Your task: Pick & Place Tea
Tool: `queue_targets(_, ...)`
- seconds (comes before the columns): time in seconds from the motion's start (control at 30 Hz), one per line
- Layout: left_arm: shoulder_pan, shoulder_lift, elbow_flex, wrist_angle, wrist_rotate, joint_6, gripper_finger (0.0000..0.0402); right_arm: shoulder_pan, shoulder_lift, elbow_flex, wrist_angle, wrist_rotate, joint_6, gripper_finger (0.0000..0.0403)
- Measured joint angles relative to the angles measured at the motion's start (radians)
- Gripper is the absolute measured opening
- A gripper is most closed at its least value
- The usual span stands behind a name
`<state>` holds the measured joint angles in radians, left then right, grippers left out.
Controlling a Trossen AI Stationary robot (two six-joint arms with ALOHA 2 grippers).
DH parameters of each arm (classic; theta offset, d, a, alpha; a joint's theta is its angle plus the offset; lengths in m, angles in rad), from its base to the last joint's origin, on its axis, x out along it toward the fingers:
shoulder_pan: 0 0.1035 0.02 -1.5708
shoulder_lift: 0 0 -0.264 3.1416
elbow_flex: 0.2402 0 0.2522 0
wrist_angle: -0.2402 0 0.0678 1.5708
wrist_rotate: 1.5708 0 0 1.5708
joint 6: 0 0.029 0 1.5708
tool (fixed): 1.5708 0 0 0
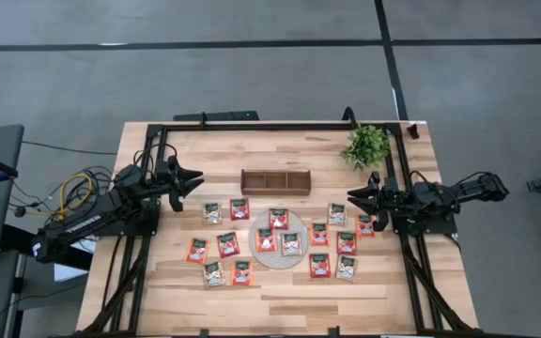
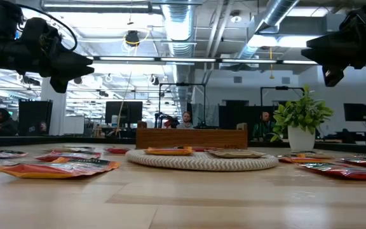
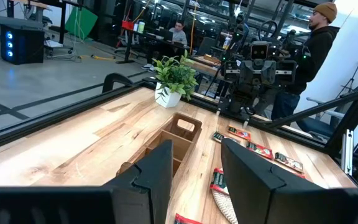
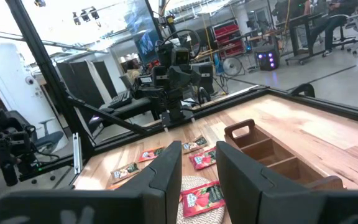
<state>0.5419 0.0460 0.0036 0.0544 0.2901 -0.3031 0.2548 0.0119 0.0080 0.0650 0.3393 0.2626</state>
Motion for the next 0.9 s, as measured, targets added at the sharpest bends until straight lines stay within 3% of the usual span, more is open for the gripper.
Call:
queue_targets(0.47, 0.000, 0.000, 0.000, 0.000, 0.000, 0.000, 0.0128, 0.000, 0.000, 0.000, 0.011, 0.002, 0.000, 0.0092)
queue_targets(0.73, 0.000, 0.000, 0.000, 0.009, 0.000, 0.000, 0.0128, -0.007, 0.000, 0.000, 0.284, 0.030, 0.000, 0.0092)
queue_targets(0.9, 0.000, 0.000, 0.000, 0.018, -0.004, 0.009, 0.0128, -0.022, 0.032, 0.121, 0.234, 0.053, -0.006, 0.0092)
